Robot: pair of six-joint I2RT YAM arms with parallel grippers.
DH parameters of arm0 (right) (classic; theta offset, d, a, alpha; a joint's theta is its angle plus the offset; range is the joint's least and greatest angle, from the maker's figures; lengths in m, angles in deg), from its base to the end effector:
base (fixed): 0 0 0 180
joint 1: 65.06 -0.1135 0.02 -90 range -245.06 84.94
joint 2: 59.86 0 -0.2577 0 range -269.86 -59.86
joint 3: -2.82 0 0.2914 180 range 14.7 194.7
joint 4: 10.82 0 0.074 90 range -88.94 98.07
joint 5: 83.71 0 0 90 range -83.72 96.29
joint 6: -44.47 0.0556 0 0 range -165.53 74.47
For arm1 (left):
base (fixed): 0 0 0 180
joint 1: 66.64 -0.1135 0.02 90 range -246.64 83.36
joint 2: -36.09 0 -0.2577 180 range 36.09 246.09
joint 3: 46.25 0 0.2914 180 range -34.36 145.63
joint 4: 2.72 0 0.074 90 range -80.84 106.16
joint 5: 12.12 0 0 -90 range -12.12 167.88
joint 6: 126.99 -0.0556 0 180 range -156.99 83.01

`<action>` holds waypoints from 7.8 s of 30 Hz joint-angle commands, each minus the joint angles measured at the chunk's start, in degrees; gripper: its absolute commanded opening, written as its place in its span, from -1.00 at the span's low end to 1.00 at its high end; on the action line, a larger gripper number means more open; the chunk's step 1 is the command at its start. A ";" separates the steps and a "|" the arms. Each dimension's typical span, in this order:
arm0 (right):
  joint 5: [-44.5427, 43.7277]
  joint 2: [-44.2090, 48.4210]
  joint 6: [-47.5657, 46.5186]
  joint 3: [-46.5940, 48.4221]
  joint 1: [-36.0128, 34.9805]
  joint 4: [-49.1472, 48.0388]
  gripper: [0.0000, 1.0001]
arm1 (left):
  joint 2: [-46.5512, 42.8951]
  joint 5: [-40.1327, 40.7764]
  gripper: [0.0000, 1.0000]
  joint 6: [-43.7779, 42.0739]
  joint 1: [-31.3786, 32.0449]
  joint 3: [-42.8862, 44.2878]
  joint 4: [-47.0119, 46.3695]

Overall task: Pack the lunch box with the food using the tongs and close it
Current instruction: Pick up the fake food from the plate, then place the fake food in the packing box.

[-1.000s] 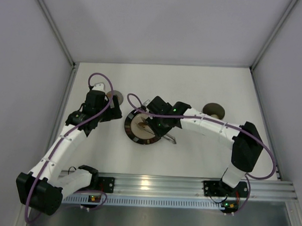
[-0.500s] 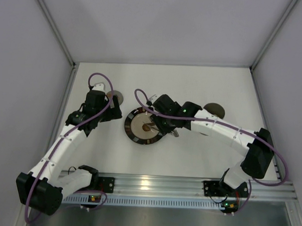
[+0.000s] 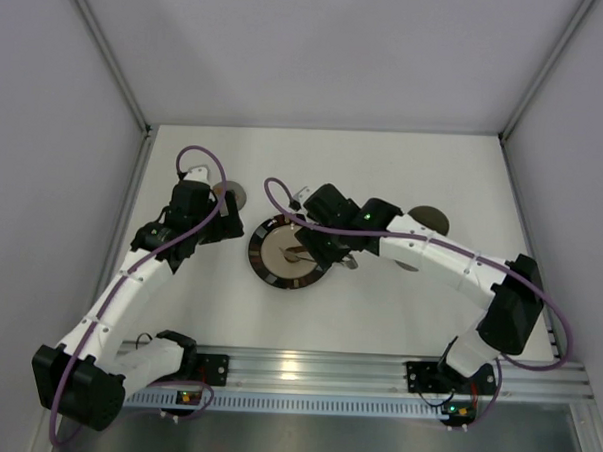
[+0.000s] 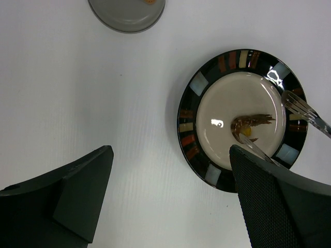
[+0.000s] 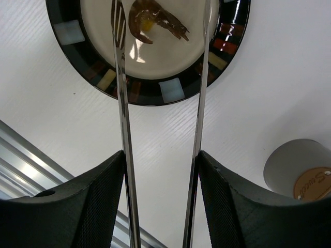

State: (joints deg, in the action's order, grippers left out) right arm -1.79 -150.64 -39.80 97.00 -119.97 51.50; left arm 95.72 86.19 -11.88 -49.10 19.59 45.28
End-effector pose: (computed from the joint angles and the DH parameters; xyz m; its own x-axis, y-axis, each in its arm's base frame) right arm 0.2254 0.3073 0.2779 -0.5666 -0.6345 -0.5257 -0.7154 0.6954 -0.0682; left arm 0.2652 -0.0754 0.2814 -0.6583 -0.2323 -0.7160 -0.0927 0.9690 -0.2292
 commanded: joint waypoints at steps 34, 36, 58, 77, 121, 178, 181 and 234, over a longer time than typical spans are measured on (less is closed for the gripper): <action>5.35 1.66 -3.02 -5.66 3.41 -0.60 -0.30 | 0.04 -0.76 0.98 -0.93 -0.31 -0.16 -2.37; 5.35 2.54 -2.58 -5.84 3.41 0.01 -0.36 | 0.04 -0.67 0.98 -0.93 -0.31 -0.25 -2.37; 1.84 0.44 -3.98 -1.62 3.50 1.51 -0.21 | -0.22 -1.46 0.98 -0.84 -0.31 -0.34 -2.46; 3.25 0.34 -3.89 -1.44 3.59 1.86 -0.54 | -0.31 -1.37 0.98 -0.93 -0.31 -0.25 -2.46; -2.03 16.06 4.72 1.28 9.99 6.78 -0.85 | -0.31 -1.55 0.98 -0.84 -0.31 -0.34 -2.54; -14.25 44.29 22.30 -1.88 21.08 35.78 -0.70 | 0.22 -4.45 0.98 -0.58 -0.31 -0.43 -3.33; -14.07 44.64 22.91 -2.67 21.08 35.79 -0.70 | 0.30 -4.63 0.98 -0.67 -0.31 -0.43 -3.25; -9.51 24.98 12.82 14.36 21.17 19.54 -0.29 | 0.74 -4.89 0.98 -0.67 -0.31 -0.16 -3.42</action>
State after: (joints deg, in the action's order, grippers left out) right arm -13.33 -119.30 -21.77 106.77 -99.60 77.64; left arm 96.14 81.69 -12.06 -49.14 19.57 45.12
